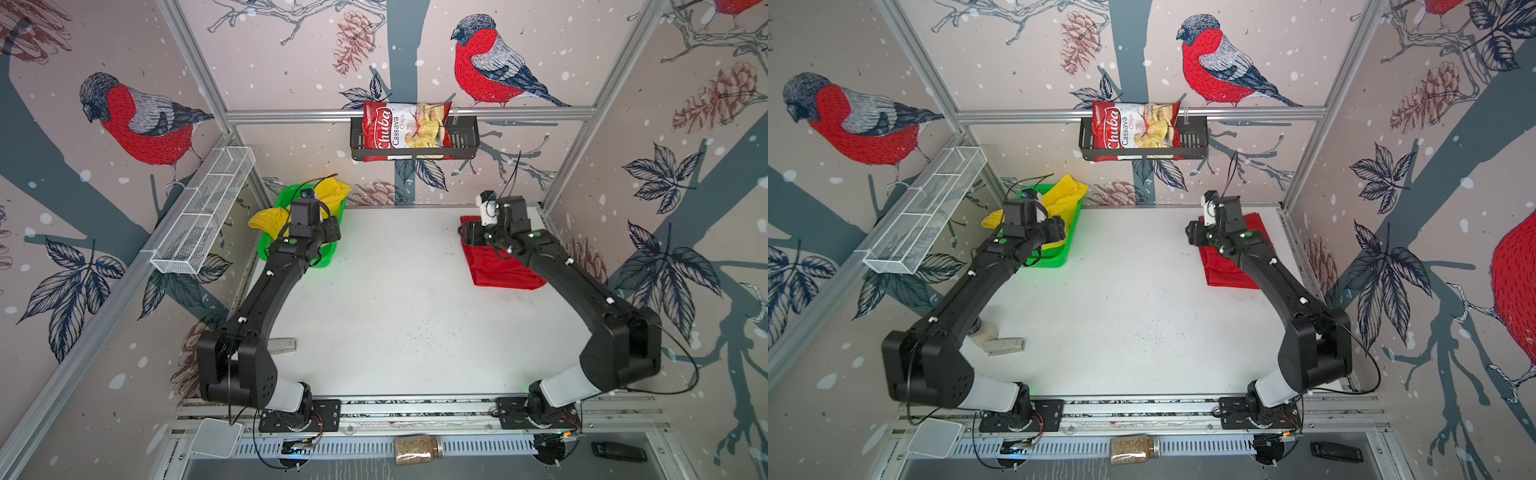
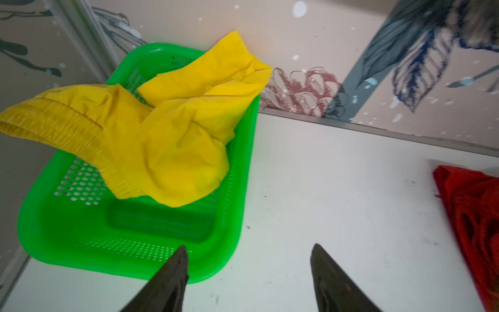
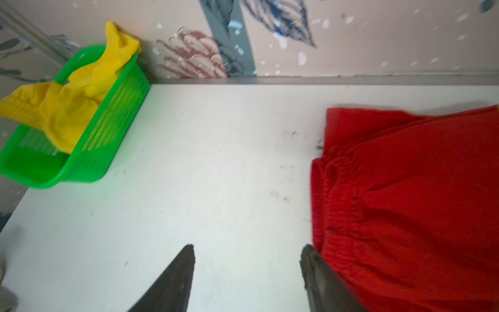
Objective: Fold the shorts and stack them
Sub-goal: 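Reach the left gripper into the yellow shorts while the right releases, then lift the yellow shorts from the basket onto the table with the left gripper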
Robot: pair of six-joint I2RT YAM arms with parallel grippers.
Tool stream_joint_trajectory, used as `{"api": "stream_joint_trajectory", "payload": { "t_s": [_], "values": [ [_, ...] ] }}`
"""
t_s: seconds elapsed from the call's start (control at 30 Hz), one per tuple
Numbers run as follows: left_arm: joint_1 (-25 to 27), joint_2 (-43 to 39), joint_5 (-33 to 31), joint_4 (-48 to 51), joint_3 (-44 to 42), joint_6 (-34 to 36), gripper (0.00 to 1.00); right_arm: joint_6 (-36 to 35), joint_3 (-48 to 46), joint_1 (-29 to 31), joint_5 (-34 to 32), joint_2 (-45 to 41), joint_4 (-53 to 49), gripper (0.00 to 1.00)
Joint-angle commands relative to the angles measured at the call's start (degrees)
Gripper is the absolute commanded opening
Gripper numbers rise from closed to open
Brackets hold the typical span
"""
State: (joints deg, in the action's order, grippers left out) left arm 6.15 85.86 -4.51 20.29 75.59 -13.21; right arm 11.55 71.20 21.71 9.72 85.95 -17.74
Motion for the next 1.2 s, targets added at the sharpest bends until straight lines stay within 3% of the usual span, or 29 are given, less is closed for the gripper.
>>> {"api": "stream_joint_trajectory", "payload": {
  "t_s": [0.0, 0.27, 0.57, 0.73, 0.83, 0.87, 1.0, 1.07, 1.1, 1.17],
  "values": [
    [-3.34, 4.96, 0.82, 4.36, 3.75, 4.11, 0.75, 8.13, -7.94, 4.78, 2.01, -2.77, 13.52, 0.64],
    [-10.12, 24.51, 0.21, 8.34, 20.11, 4.16, 0.86, 12.2, -12.43, 12.41, 2.48, -0.01, 16.26, 0.65],
    [-14.18, 42.44, 0.66, 12.51, 36.53, 1.58, 0.93, 12.29, -11.87, 14.23, 2.12, 1.89, 15.23, 0.66],
    [-15.36, 48.26, 1.52, 11.51, 40.76, 0.95, 0.91, 12.14, -12.05, 14.58, 1.97, 2.26, 14.97, 0.66],
    [-15.56, 50.88, 2.83, 10.8, 42.83, 1.05, 0.82, 11.81, -11.9, 14.56, 1.59, 2.16, 14.63, 0.66],
    [-15.56, 51.41, 3.7, 10.42, 43.26, 1.44, 0.74, 11.69, -11.87, 14.58, 1.33, 1.97, 14.56, 0.66],
    [-15.64, 51.43, 6.18, 12.07, 46.89, 3.18, 0.26, 11.49, -12.35, 14.5, 0.57, 1.12, 14.99, 0.65],
    [-15.63, 49.11, 6.23, 12.32, 47.37, 3.58, 0.08, 11.48, -12.49, 14.35, 0.57, 0.46, 15.51, 0.65],
    [-15.63, 47.67, 6.5, 12.26, 47.36, 3.83, 0.02, 11.39, -12.49, 14.36, 0.68, 0.19, 15.82, 0.65],
    [-15.62, 43.85, 8.43, 12.7, 47.28, 4.67, 0.0, 10.68, -12.25, 14.15, 1.27, -0.45, 16.65, 0.65]
  ]
}}
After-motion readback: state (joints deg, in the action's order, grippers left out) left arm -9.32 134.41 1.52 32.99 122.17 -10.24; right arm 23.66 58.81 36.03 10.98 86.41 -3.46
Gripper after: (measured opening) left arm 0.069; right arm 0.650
